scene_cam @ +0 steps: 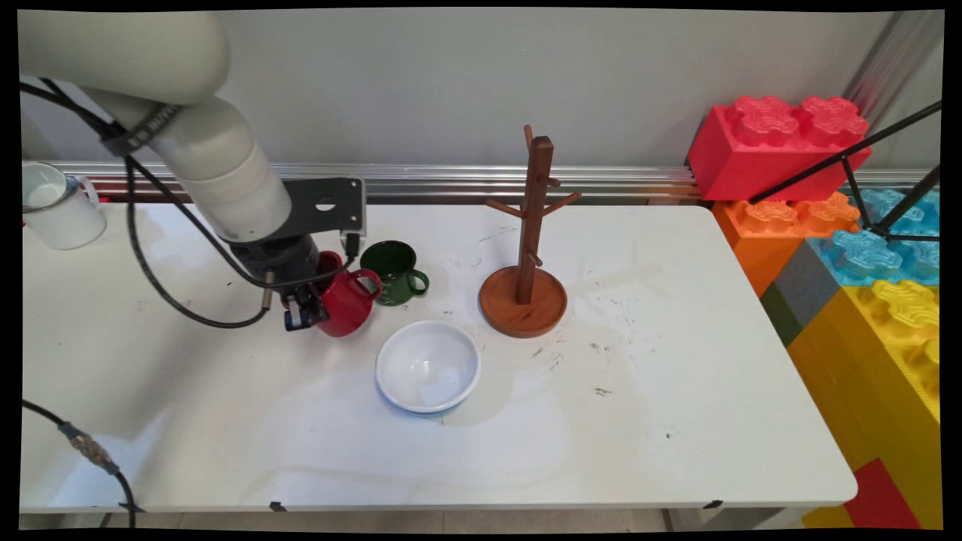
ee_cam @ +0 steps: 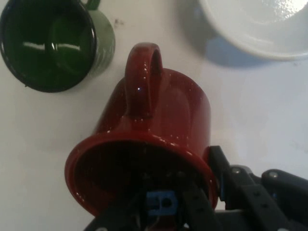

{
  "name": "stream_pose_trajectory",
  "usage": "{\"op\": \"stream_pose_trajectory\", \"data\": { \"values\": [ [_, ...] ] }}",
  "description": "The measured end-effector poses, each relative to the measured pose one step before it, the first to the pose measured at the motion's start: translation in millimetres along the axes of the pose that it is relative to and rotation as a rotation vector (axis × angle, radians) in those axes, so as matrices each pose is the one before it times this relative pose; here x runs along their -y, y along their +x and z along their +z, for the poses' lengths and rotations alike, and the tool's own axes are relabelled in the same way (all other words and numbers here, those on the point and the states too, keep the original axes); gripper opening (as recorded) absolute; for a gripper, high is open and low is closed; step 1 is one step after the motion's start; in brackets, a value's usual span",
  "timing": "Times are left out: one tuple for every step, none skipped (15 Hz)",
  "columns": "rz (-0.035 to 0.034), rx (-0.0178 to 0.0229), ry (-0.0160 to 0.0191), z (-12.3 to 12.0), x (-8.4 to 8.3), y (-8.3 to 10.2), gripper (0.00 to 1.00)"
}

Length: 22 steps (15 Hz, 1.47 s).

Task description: Place the picked object on the table

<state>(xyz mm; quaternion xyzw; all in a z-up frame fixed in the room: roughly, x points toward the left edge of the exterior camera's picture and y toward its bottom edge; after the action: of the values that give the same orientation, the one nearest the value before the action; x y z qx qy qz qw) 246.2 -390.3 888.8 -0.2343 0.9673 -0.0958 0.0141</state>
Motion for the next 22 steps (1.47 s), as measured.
{"op": "stream_pose_trajectory", "data": {
  "values": [
    [-0.00656,0.00598,0.00223,3.4,0.41,2.73,0.0],
    [-0.00651,0.00688,0.00267,3.57,0.53,2.73,0.0],
    [-0.00623,0.00726,0.00106,3.24,0.36,1.76,0.0],
    [-0.00457,0.00635,-0.00019,2.58,0.26,1.04,0.0],
    [-0.00437,0.00729,-0.00103,2.62,0.32,0.32,0.0],
    [-0.00388,0.00627,-0.00125,2.23,0.47,-0.29,0.0],
    [-0.00268,0.00487,-0.00177,1.72,0.31,-0.43,0.0],
    [-0.00255,0.00545,-0.00281,1.88,0.35,-0.63,0.0],
    [-0.00131,0.00471,-0.00279,1.86,0.29,-0.5,0.0],
    [-0.00099,0.00343,-0.0021,1.56,-0.04,-0.2,0.0],
    [-0.00231,0.00362,-0.00219,1.81,-0.13,-0.36,0.0],
    [-0.00339,0.00283,-0.00338,1.79,-0.61,0.49,0.0],
    [-0.00353,0.00174,-0.00254,1.43,-0.5,0.74,0.0],
    [-0.00378,0.00161,-0.00274,1.6,-0.69,1.0,0.0],
    [-0.0035,0.00135,-0.00308,1.63,-0.92,1.43,0.0],
    [-0.00268,0.00113,-0.00283,1.4,-0.83,1.18,0.0],
    [-0.00169,0.00065,-0.00178,0.95,-0.58,0.89,0.0],
    [-0.00265,0.00096,-0.0026,1.43,-0.96,1.26,0.0],
    [-0.00173,0.00049,-0.00149,0.99,-0.68,0.83,0.0],
    [-0.00257,0.00068,-0.0022,1.46,-0.98,1.57,0.0],
    [-0.00301,0.00049,-0.00261,1.65,-1.21,1.72,0.0],
    [-0.00329,0.0,-0.00236,1.67,-1.13,1.8,0.0]
  ]
}}
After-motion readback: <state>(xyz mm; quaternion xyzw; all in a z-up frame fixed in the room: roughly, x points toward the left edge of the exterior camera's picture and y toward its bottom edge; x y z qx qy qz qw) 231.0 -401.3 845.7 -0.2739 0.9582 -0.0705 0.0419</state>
